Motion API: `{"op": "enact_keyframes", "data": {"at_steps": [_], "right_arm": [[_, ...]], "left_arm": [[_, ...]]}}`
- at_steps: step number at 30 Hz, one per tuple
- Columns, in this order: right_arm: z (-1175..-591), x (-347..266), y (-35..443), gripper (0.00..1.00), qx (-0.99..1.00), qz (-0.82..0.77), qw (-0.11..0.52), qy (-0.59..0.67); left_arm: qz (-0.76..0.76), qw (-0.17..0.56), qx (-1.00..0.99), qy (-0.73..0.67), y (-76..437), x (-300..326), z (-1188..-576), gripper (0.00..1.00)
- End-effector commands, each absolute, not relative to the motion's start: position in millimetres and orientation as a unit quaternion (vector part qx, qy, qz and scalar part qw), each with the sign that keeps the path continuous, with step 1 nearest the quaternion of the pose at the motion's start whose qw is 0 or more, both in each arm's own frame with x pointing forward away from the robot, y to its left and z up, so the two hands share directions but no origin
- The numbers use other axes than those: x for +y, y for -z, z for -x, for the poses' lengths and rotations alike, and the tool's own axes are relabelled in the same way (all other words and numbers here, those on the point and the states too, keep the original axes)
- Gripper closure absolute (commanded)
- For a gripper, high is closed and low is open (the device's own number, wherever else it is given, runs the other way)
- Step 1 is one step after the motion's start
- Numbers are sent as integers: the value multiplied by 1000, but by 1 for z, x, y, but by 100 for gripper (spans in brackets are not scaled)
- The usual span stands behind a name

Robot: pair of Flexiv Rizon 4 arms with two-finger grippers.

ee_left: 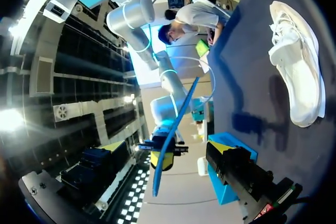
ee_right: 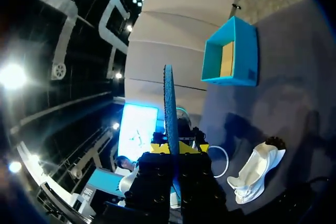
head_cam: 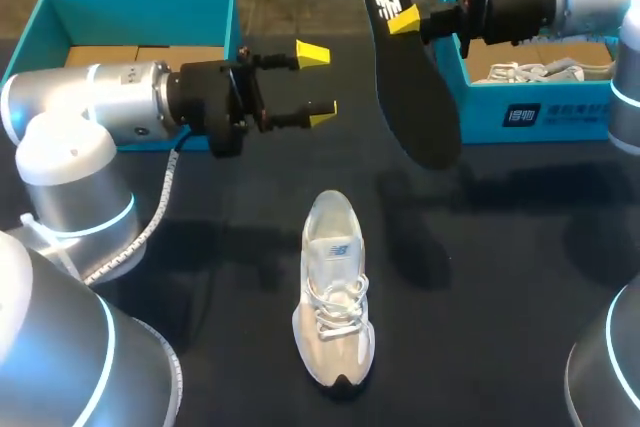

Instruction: Take the shoe out of the shoebox, open the shoe tongue, remove and reinsert the insole, then place the shoe into the shoebox

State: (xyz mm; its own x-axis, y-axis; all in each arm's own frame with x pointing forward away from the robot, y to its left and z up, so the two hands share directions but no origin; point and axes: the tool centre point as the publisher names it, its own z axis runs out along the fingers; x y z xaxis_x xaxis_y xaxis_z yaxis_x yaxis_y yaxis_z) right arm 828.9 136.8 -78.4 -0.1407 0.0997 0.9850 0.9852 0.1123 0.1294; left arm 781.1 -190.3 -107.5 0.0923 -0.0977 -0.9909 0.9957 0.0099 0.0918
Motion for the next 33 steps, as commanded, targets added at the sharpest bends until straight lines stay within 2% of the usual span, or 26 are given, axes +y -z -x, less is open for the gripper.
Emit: {"op": "enact_keyframes", "data": {"at_steps": [1, 17, 23, 24, 27, 29, 33], "right_arm": [[-836, 155, 98, 100, -567, 471, 476, 480], [-842, 167, 111, 100, -559, 494, 489, 452], [-842, 167, 111, 100, -559, 494, 489, 452], [-842, 167, 111, 100, -559, 494, 489, 452], [-842, 167, 111, 100, -559, 494, 489, 452], [-842, 167, 111, 100, -559, 494, 489, 452], [-842, 167, 111, 100, -559, 494, 489, 452]], "left_arm": [[-503, 544, 453, 496, 112, -204, -789, 0], [-514, 549, 464, 467, 129, -232, -811, 0], [-507, 551, 471, 466, 125, -239, -811, 26], [-506, 551, 472, 466, 125, -240, -810, 27], [-505, 552, 472, 466, 121, -242, -808, 45], [-505, 553, 472, 465, 120, -242, -807, 51], [-505, 554, 472, 465, 117, -242, -806, 56]]}}
